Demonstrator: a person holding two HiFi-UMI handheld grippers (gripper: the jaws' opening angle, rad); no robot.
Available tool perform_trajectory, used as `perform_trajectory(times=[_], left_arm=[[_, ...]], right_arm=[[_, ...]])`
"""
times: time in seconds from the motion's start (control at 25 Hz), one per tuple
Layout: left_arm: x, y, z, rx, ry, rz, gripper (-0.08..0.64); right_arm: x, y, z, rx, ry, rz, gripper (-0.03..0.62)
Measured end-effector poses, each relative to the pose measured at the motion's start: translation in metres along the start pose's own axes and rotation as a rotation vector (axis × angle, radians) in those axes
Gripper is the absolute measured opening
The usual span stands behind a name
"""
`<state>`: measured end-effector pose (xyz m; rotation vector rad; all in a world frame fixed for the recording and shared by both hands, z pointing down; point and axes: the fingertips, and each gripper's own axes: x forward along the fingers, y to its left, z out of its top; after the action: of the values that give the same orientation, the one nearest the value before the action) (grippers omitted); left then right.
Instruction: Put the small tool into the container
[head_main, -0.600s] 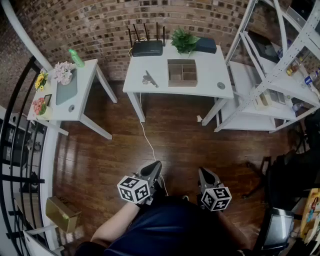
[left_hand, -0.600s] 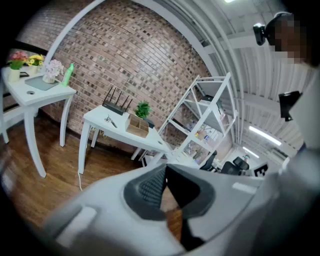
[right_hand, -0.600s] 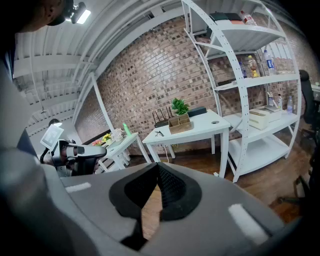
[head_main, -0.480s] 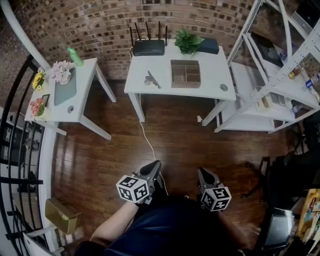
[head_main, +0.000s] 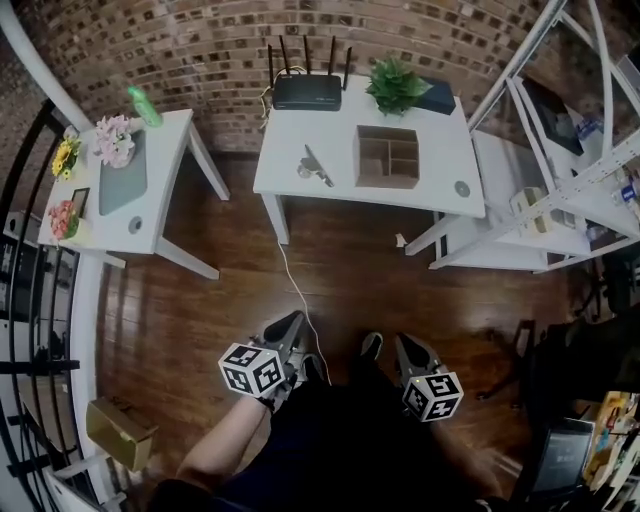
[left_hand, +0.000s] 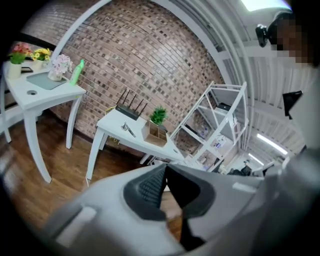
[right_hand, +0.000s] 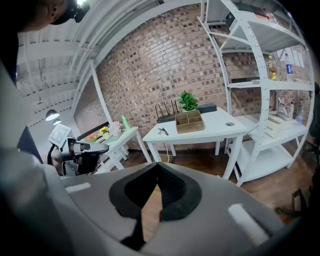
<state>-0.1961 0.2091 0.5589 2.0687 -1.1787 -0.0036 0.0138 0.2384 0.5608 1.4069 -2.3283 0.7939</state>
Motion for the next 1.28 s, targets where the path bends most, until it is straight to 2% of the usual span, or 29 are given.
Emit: perform_trajectory(times=[0.24, 0.4, 0.52, 0.72, 0.76, 1.0, 1.08, 1.16, 1.28], left_arm=[[0.044, 0.007, 0.036, 0.019, -0.024, 0.037, 0.003], [0.081, 0.003, 0.062, 0.025, -0.047, 0.095, 0.005], [0.117, -0.008, 0.082, 0.042, -0.058, 0.114, 0.005], [0.17, -0.019, 0.108, 0.043, -0.064, 0.151, 0.005], [0.177, -0.017, 0.113, 0.038, -0.059, 0.161, 0.025], [0.207, 0.038, 0.138, -0.019, -0.026, 0.259, 0.061], [0.219, 0.061, 0.15, -0.059, -0.024, 0.255, 0.056], [0.232, 0.089, 0.161, -0.099, -0.024, 0.248, 0.02], [0.254, 0.14, 0.17, -0.196, -0.006, 0.252, 0.04]], right_arm=[[0.041, -0.028, 0.032, 0.009, -0.018, 0.059, 0.011], [0.064, -0.061, 0.081, 0.044, -0.08, 0.125, 0.011], [0.077, -0.094, 0.11, 0.029, -0.119, 0.145, 0.011], [0.089, -0.141, 0.141, 0.059, -0.131, 0.155, 0.011], [0.092, -0.148, 0.145, 0.063, -0.129, 0.157, 0.011], [0.111, -0.17, 0.152, 0.103, -0.103, 0.147, 0.011], [0.122, -0.175, 0.156, 0.105, -0.098, 0.13, 0.011], [0.132, -0.177, 0.162, 0.102, -0.094, 0.108, 0.011], [0.14, -0.179, 0.18, 0.081, -0.099, 0.052, 0.011]])
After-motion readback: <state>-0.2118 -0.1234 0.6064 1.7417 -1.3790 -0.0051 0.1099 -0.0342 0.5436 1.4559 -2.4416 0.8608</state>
